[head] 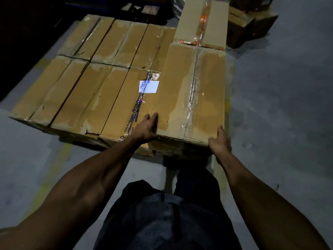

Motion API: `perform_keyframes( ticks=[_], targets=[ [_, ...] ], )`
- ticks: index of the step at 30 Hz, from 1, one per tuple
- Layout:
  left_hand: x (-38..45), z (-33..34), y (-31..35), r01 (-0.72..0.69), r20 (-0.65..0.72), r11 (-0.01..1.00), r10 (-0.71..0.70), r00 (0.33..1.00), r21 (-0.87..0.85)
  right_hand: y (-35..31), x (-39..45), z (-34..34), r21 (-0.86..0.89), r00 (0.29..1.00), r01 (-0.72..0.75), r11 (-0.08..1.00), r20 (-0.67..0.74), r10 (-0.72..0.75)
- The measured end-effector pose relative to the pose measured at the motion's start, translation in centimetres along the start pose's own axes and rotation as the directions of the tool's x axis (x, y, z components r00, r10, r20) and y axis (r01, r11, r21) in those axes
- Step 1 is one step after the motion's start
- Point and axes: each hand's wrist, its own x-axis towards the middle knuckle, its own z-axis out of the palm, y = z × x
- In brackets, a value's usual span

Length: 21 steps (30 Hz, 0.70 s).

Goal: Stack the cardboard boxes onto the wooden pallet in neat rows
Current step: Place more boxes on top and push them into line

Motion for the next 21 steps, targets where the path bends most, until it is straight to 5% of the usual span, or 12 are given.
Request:
perform_keyframes(
  ticks=[21],
  targets=[
    [-0.5,1.0,-0.2,-0.023,-0.02,0.999,0.022,1.0,-0.041,0.1,-1.1,0.9,-0.035,0.999,-0.052,0.998,-0.008,0.052]
  ],
)
